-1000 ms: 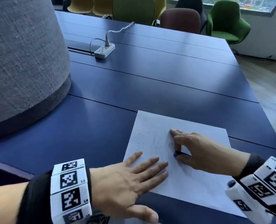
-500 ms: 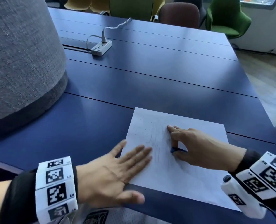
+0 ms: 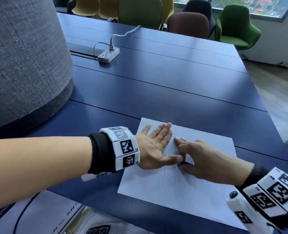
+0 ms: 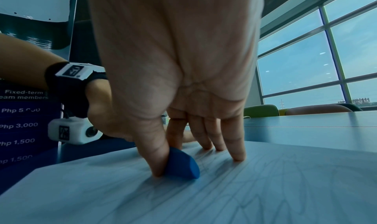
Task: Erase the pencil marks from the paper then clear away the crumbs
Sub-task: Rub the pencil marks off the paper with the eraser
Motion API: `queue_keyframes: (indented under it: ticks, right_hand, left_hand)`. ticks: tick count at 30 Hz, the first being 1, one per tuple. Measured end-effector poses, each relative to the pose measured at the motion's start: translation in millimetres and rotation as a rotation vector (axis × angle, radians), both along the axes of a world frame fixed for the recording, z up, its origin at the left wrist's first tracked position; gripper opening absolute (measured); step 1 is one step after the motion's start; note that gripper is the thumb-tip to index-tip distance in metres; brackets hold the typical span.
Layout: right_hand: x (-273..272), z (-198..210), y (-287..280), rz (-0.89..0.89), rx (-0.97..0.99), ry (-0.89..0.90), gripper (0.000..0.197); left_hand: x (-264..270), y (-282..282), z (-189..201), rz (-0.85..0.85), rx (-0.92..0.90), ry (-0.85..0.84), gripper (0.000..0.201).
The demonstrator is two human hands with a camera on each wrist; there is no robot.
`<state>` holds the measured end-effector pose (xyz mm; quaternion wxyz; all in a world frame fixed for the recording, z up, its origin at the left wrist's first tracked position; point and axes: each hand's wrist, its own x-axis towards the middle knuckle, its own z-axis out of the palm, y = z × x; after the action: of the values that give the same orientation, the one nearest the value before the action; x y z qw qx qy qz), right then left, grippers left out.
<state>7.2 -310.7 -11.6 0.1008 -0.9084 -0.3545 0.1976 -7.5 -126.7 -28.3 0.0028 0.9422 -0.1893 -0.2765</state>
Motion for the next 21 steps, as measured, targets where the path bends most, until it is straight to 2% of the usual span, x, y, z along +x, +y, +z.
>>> queue_keyframes:
  ticks: [5, 11, 12, 14, 16, 17, 19, 21]
  right_hand:
    - [0.0, 1.2, -0.5, -0.008, 0.015, -0.009, 0.011]
    - [1.0, -0.8, -2.4, -0.004, -0.001, 0.015, 0.018]
    - [1.1, -1.1, -2.4, -0.009, -0.001, 0.015, 0.017]
    - [1.7, -1.4, -2.5, -0.022, 0.0, 0.012, 0.013]
    - [1.2, -1.9, -2.6, -0.028, 0.003, 0.007, 0.011]
    - [1.1, -2.0, -2.7, -0.023, 0.004, 0.001, 0.012]
    - [1.3, -2.6, -2.1, -0.012, 0.005, -0.004, 0.014]
    - [2.0, -3.4, -1.9, -0.016, 0.006, 0.002, 0.013]
  left_hand:
    - [-6.1, 7.5, -11.5, 0.029, -0.026, 0.014, 0.093]
    - [-11.3, 45.1, -1.6, 0.321, 0.031, 0.059, 0.11]
    - [-13.6, 42.2, -1.4, 0.289, 0.031, 0.03, 0.111]
    - [-24.9, 27.6, -4.8, 0.087, 0.022, 0.003, 0.108]
    - [-39.7, 13.5, -10.4, -0.087, -0.035, 0.067, 0.098]
    - [-43.0, 11.6, -12.9, -0.12, -0.058, 0.087, 0.094]
    - [-37.7, 22.1, -11.5, -0.089, -0.018, 0.084, 0.091]
    - [-21.8, 42.3, -6.4, 0.046, 0.088, 0.078, 0.097]
